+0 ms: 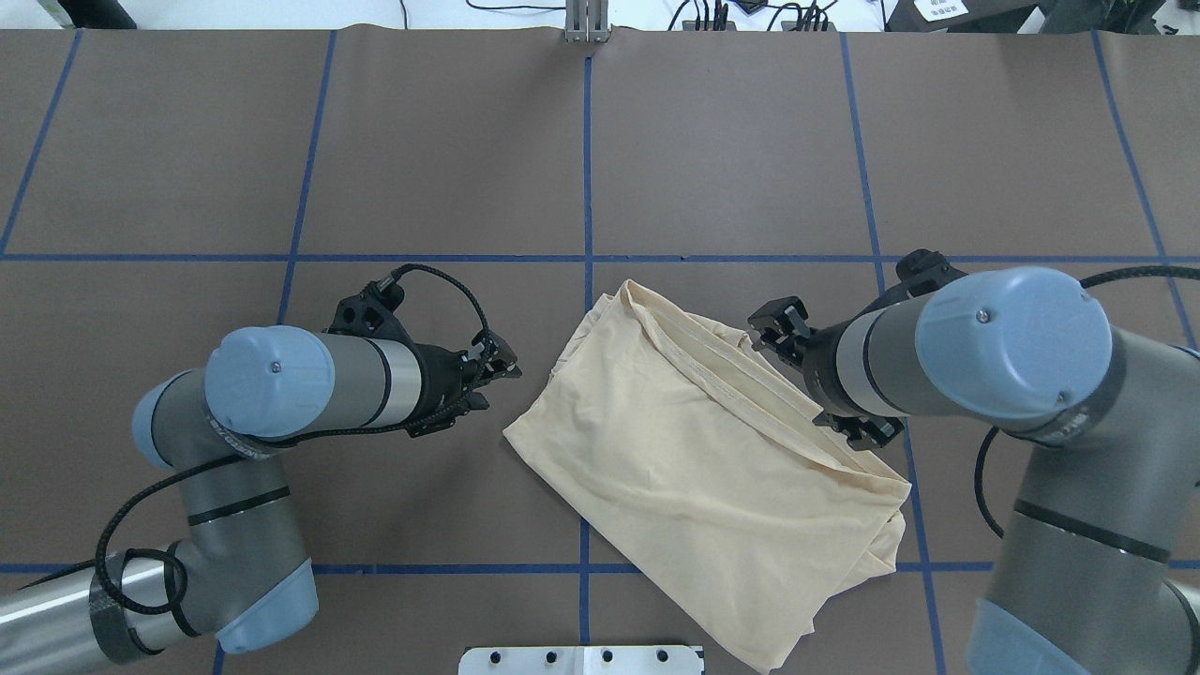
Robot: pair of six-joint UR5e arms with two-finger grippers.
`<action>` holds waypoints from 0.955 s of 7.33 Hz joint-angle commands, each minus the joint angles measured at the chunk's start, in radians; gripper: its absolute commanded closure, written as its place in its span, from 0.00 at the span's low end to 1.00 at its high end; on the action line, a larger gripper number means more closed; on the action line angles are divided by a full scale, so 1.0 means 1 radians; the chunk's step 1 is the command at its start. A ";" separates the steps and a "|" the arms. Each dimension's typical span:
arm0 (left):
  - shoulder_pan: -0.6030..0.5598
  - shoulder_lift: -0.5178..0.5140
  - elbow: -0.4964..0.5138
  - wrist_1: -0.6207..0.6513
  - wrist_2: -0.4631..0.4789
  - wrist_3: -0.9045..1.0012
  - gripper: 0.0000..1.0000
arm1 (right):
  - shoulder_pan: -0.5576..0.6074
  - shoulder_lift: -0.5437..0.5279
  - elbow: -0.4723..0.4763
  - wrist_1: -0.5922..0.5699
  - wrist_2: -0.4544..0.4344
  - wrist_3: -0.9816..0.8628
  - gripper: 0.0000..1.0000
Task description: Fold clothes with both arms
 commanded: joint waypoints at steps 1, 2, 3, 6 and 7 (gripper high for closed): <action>0.050 0.000 0.030 0.004 0.036 -0.003 0.39 | 0.054 0.049 -0.061 0.002 0.012 -0.046 0.00; 0.074 -0.012 0.056 0.005 0.040 -0.001 0.39 | 0.065 0.051 -0.064 0.002 0.012 -0.055 0.00; 0.076 -0.011 0.061 0.005 0.041 -0.001 0.41 | 0.068 0.051 -0.067 0.002 0.012 -0.064 0.00; 0.078 -0.018 0.078 0.004 0.039 0.000 0.49 | 0.068 0.051 -0.067 0.002 0.011 -0.064 0.00; 0.078 -0.017 0.078 0.004 0.040 -0.001 0.60 | 0.068 0.051 -0.067 0.002 0.012 -0.064 0.00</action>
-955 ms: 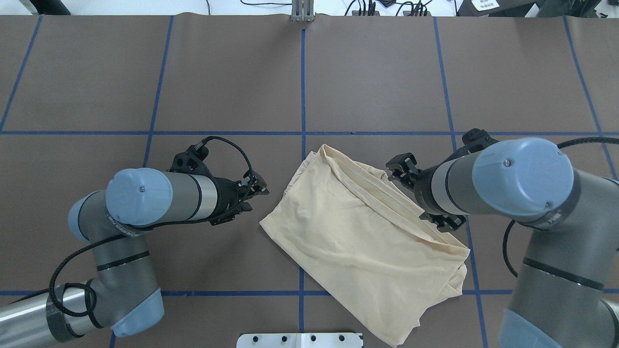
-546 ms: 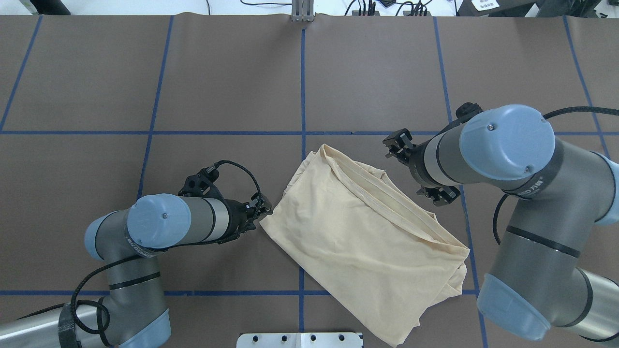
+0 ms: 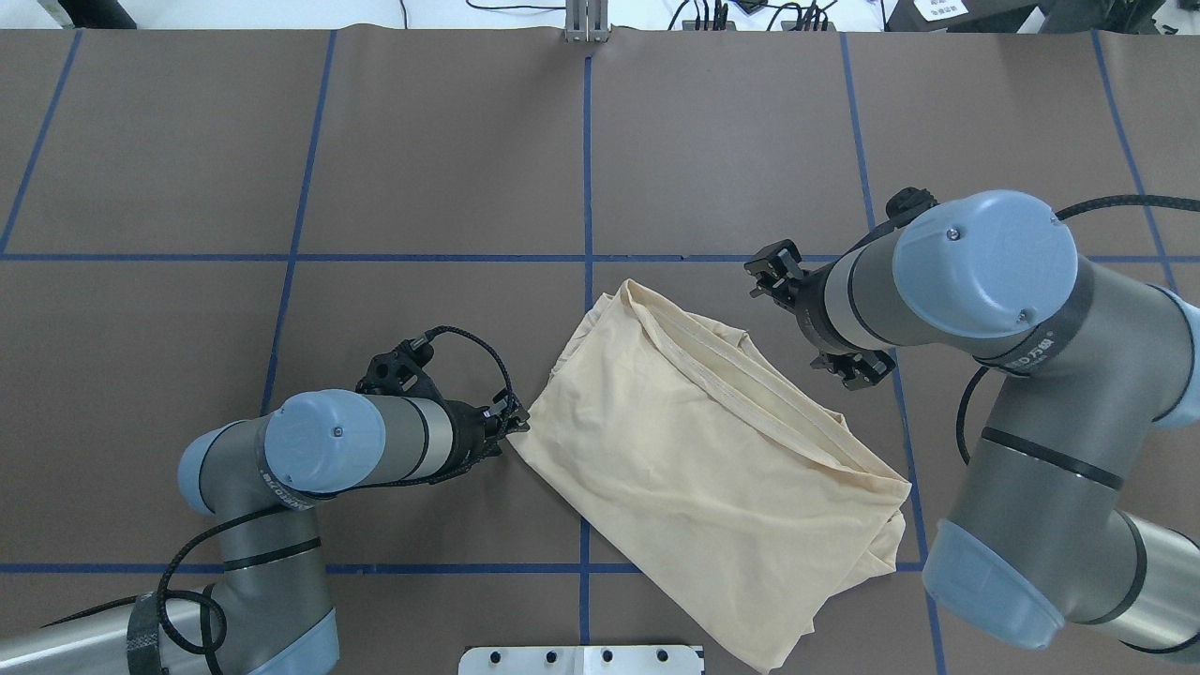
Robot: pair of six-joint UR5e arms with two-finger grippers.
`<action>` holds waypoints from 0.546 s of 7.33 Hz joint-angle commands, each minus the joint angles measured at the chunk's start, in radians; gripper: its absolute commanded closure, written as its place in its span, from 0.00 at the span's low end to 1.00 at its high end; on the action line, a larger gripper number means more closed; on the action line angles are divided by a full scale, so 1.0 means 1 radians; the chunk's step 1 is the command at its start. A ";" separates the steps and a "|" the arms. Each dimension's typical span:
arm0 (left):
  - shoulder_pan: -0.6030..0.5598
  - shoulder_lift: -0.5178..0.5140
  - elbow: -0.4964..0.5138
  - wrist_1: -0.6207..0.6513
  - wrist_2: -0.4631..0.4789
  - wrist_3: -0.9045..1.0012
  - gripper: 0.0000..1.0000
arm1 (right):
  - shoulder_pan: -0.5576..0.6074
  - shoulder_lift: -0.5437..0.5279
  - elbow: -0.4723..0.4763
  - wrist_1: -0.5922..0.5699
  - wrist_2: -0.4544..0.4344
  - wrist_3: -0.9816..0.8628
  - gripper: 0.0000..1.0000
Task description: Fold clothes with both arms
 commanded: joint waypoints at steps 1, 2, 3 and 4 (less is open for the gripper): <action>0.001 -0.002 0.004 -0.001 0.001 -0.003 0.76 | 0.000 0.000 -0.002 -0.002 0.001 0.000 0.00; 0.000 -0.004 0.001 -0.001 0.001 -0.003 1.00 | 0.000 0.000 -0.005 -0.002 0.001 0.000 0.00; -0.002 -0.004 -0.010 -0.001 0.001 -0.003 1.00 | 0.000 0.000 -0.009 0.000 0.001 0.000 0.00; -0.005 -0.004 -0.011 -0.003 0.001 -0.001 1.00 | -0.001 0.000 -0.014 0.000 0.001 0.000 0.00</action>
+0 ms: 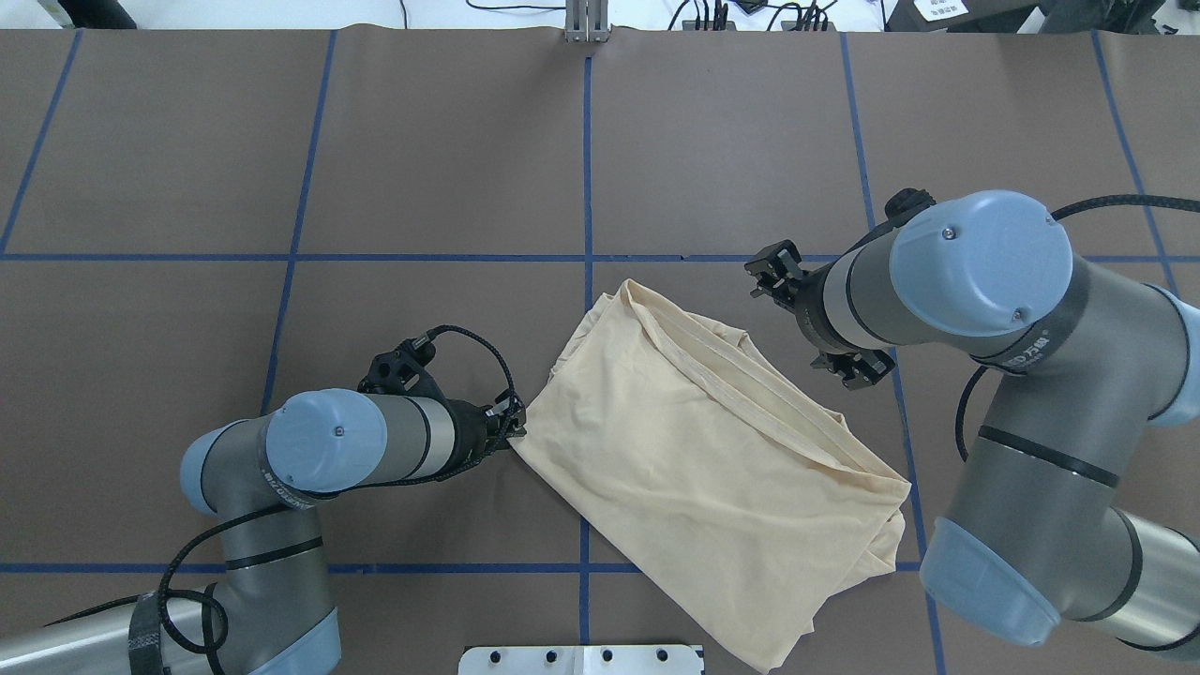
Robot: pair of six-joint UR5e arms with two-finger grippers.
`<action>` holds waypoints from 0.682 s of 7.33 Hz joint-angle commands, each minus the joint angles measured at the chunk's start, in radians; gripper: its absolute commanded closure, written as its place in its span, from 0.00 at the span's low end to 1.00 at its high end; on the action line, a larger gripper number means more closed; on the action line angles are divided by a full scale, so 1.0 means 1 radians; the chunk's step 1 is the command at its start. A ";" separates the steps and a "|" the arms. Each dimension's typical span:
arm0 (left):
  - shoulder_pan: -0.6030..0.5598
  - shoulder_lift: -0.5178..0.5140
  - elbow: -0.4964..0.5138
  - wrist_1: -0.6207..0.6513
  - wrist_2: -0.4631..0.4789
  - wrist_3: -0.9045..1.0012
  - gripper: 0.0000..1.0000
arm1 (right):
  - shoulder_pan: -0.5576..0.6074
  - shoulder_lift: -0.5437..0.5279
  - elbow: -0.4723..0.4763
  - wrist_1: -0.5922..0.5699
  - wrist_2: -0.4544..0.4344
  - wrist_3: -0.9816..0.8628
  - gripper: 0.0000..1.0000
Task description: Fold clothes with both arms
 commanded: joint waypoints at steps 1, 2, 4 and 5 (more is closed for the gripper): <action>-0.014 0.001 -0.022 -0.001 0.002 0.004 1.00 | -0.001 0.000 -0.019 0.001 0.000 -0.002 0.00; -0.022 0.001 -0.025 -0.001 0.002 0.006 1.00 | -0.001 0.002 -0.022 0.001 0.000 -0.002 0.00; -0.070 0.005 -0.016 0.000 0.003 0.047 1.00 | -0.001 0.000 -0.022 0.001 0.000 -0.002 0.00; -0.138 0.001 -0.003 -0.001 -0.001 0.178 1.00 | -0.003 0.000 -0.029 0.001 0.000 -0.006 0.00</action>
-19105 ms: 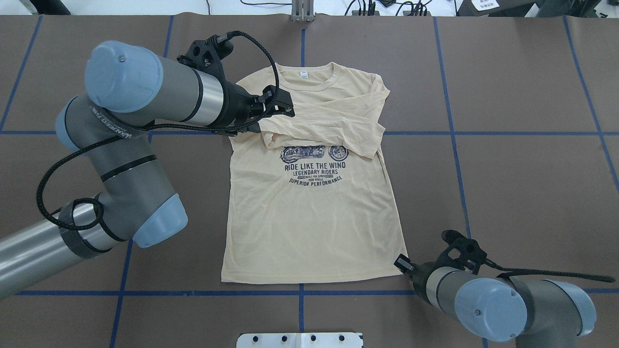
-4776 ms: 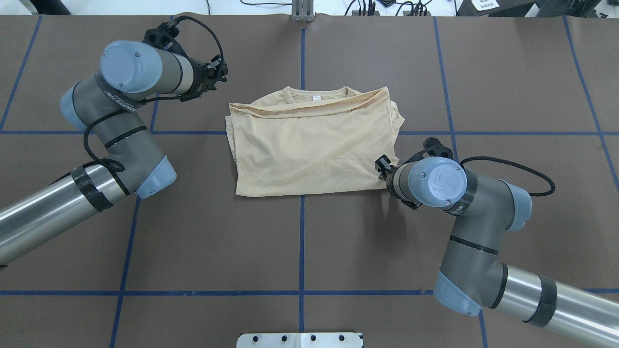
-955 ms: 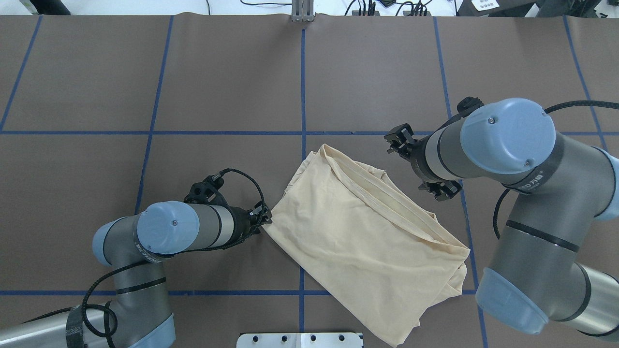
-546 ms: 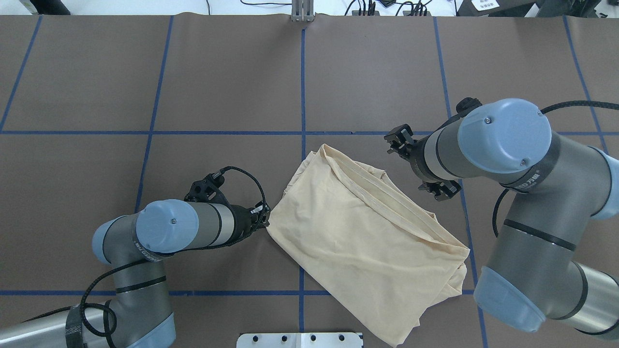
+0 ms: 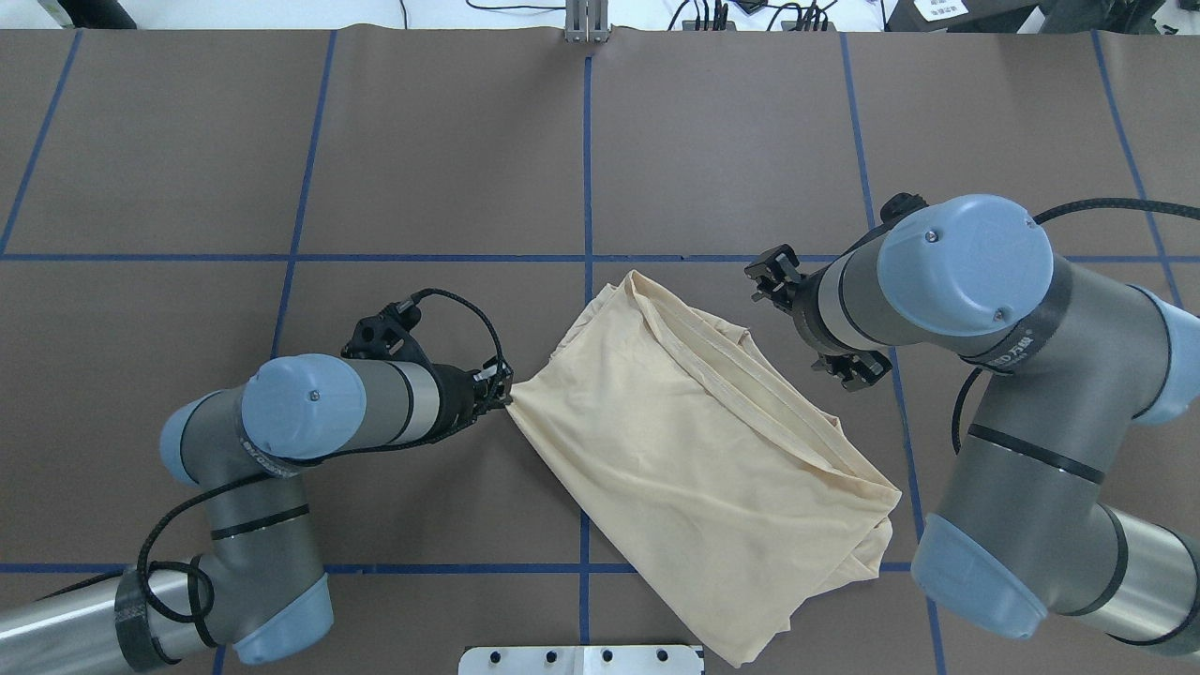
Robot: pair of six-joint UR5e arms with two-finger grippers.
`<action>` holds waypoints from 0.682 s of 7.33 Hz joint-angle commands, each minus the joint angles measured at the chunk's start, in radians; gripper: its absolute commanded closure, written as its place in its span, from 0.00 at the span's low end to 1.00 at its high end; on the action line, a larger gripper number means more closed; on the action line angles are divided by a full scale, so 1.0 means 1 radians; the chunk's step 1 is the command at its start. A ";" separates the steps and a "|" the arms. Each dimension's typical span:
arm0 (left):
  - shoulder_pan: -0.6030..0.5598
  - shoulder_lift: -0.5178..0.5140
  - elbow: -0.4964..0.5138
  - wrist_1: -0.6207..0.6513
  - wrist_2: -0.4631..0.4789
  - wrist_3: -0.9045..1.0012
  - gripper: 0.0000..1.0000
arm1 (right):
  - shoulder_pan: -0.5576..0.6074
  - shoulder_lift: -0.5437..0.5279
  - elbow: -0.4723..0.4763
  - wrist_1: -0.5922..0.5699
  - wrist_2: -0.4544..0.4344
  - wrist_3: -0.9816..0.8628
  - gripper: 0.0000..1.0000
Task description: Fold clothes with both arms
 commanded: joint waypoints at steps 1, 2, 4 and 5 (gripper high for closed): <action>-0.145 -0.008 0.055 -0.010 -0.005 0.210 1.00 | -0.001 -0.001 -0.008 0.000 -0.002 -0.008 0.00; -0.202 -0.075 0.136 -0.010 -0.005 0.271 1.00 | -0.001 0.001 -0.008 0.000 -0.002 -0.008 0.00; -0.271 -0.176 0.319 -0.127 -0.005 0.386 1.00 | 0.004 0.013 -0.014 0.000 -0.003 -0.045 0.00; -0.296 -0.248 0.482 -0.248 -0.003 0.437 1.00 | 0.004 0.028 -0.022 0.000 -0.002 -0.046 0.00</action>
